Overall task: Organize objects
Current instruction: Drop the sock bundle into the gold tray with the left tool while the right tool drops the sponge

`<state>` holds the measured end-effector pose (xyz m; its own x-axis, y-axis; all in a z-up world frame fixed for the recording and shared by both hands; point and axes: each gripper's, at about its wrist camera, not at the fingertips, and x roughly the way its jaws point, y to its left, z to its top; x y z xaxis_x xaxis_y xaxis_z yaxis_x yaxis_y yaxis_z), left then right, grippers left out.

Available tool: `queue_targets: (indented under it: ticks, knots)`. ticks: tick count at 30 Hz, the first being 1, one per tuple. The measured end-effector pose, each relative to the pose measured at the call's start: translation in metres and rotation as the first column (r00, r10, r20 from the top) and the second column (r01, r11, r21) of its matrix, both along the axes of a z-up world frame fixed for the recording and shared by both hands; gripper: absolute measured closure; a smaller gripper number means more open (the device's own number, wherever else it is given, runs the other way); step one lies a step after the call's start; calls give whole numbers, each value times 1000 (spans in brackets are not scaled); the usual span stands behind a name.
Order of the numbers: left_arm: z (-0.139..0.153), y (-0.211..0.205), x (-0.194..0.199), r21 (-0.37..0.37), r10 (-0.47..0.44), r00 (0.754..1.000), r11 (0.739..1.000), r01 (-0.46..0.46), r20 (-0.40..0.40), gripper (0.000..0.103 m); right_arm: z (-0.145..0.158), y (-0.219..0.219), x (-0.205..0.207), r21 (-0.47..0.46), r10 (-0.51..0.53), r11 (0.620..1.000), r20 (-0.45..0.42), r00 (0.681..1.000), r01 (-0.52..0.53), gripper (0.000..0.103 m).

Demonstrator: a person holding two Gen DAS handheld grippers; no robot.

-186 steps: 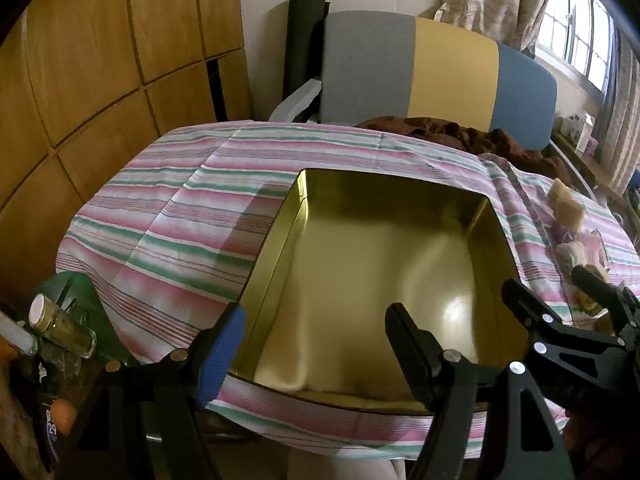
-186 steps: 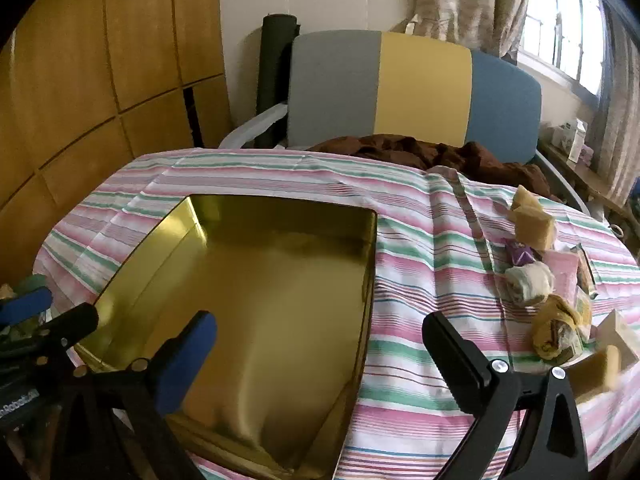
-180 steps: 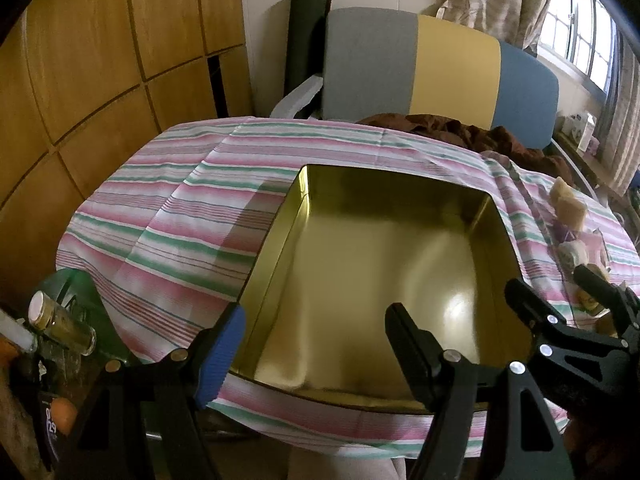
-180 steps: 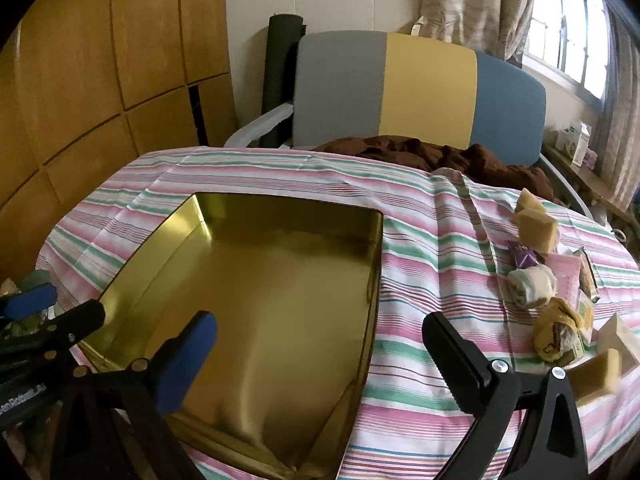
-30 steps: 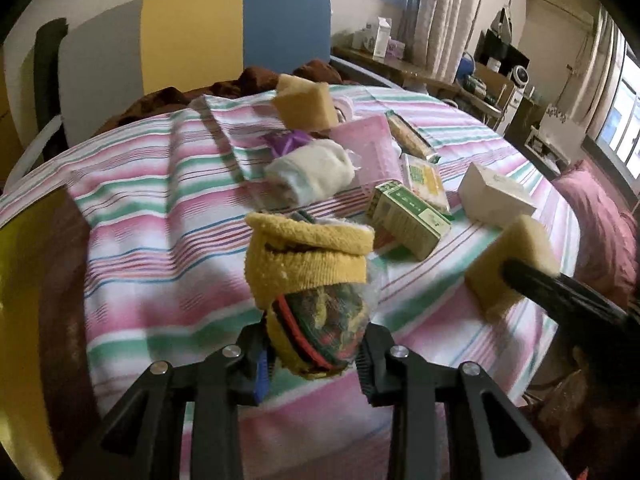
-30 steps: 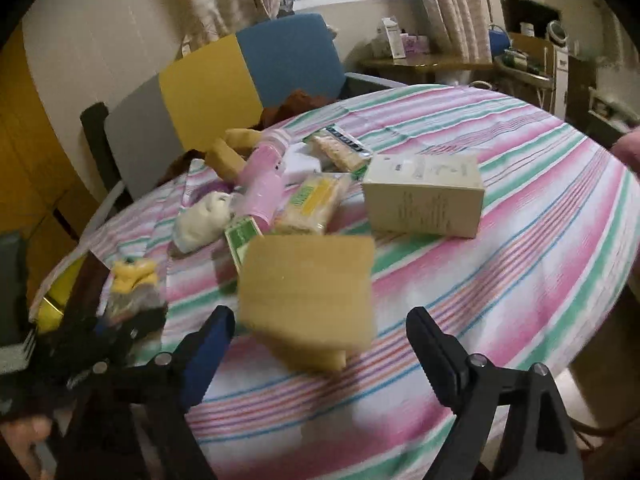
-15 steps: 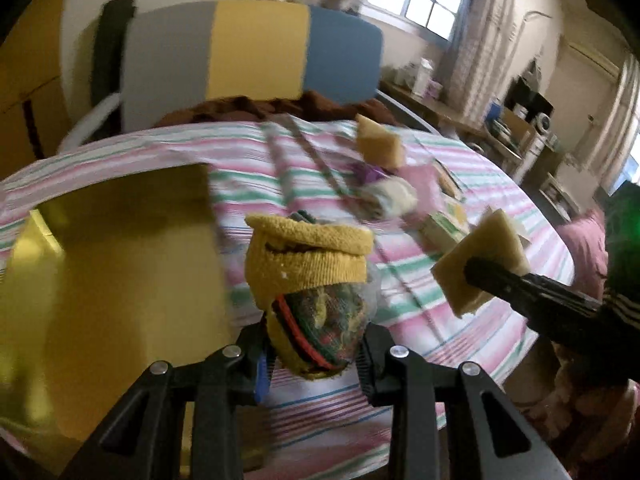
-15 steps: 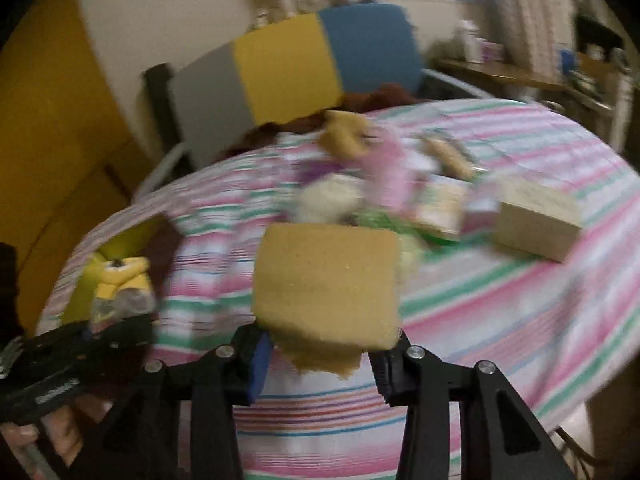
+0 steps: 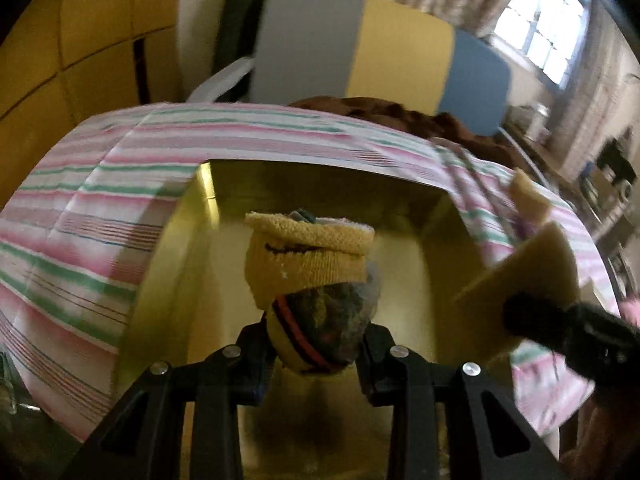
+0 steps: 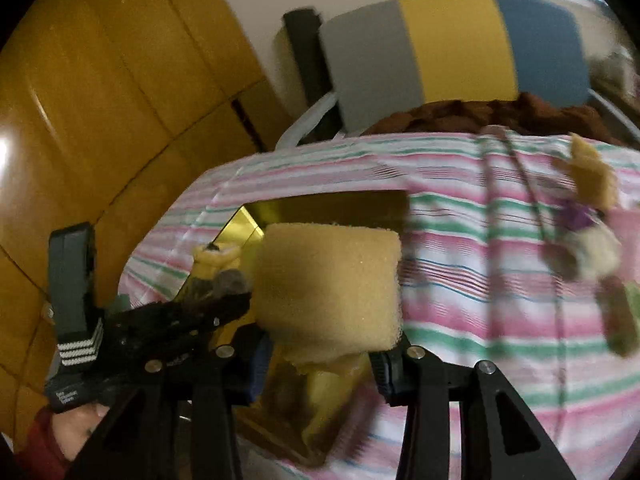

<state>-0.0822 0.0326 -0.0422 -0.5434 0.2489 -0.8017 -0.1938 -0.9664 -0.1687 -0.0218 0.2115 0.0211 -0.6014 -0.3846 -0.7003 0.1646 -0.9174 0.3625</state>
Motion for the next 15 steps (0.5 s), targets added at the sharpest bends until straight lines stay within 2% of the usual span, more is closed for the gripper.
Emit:
queue_targets:
  ticks: [5,7,9,10,11,13,15]
  knots:
    - [-9,-21,-36,-4,53,998,999,-53,37,69,-14,-40,-49,-20,37,999,84,996,-35,58]
    - [-12,-27,-50,4,72,996,997,-72,48,68,-17,-50,-68,-50,45,998,91,995,-40,57]
    - [-14,-32,-60,23,90,994,995,-92,68,63,-14,-54,-80,-64,8,998,70,998,-3,46]
    - [-16,-38,-65,39,100,991,994,-104,83,59,-13,-50,-86,-72,-17,997,56,998,21,32]
    - [-17,-42,-68,52,106,990,992,-112,96,58,-11,-49,-86,-85,-38,996,40,998,41,23]
    - [-20,-48,-72,86,112,987,989,-122,112,53,-7,-46,-86,-132,-56,990,9,998,56,21]
    - [-20,-50,-74,112,100,989,987,-112,106,49,-6,-43,-79,-129,-48,991,-2,999,47,21]
